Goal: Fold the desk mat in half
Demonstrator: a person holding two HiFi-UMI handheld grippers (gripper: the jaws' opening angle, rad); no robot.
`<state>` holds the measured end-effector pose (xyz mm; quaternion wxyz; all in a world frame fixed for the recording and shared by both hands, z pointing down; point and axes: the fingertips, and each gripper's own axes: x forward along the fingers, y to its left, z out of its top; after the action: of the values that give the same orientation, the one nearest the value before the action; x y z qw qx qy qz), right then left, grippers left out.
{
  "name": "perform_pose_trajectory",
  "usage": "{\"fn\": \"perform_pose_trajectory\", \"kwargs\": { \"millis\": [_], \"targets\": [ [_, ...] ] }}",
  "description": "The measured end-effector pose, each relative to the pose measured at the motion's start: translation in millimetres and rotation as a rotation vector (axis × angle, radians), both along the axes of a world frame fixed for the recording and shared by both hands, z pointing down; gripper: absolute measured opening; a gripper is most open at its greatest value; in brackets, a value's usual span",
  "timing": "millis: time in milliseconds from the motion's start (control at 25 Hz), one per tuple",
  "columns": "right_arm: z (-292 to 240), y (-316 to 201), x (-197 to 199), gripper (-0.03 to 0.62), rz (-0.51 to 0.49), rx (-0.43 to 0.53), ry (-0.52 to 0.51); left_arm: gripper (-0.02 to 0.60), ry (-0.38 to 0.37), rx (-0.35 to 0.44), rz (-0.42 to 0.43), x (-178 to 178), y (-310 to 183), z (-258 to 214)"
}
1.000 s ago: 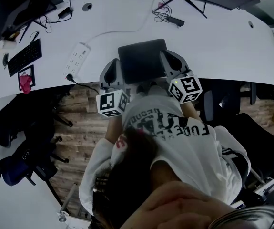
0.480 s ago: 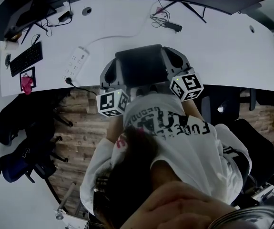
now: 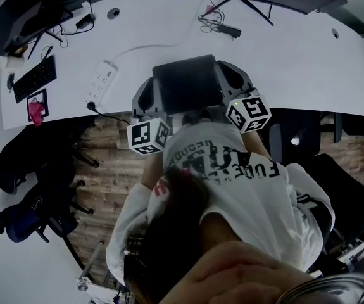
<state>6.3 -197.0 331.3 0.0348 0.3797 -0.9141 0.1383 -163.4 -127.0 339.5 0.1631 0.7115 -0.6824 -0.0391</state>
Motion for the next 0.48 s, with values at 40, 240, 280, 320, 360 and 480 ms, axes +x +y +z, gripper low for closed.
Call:
{"fn": "perform_pose_trajectory", "kwargs": {
  "millis": [40, 240, 280, 320, 360, 480],
  "targets": [
    [0.5, 0.1, 1.5, 0.000, 0.005, -0.004, -0.002, 0.003, 0.000, 0.000, 0.001, 0.7, 0.7, -0.2],
    [-1.3, 0.7, 1.2, 0.000, 0.004, 0.000, -0.006, 0.003, 0.004, -0.009, 0.001, 0.7, 3.8, 0.2],
    [-1.1, 1.5, 0.6, 0.000, 0.002, -0.001, -0.006, 0.003, 0.004, -0.012, -0.002, 0.1, 4.9, 0.8],
    [-0.5, 2.3, 0.2, 0.000, -0.001, -0.004, -0.005, 0.003, 0.002, -0.017, -0.006, -0.4, 6.0, 1.7],
    [0.4, 3.2, 0.0, 0.000, -0.004, -0.006, -0.004, 0.003, 0.001, -0.022, -0.011, -0.9, 7.2, 2.8],
    [1.8, 5.2, 0.0, 0.000, -0.012, -0.013, -0.002, 0.003, 0.003, -0.042, -0.021, -2.1, 10.5, 6.8]
  ]
}}
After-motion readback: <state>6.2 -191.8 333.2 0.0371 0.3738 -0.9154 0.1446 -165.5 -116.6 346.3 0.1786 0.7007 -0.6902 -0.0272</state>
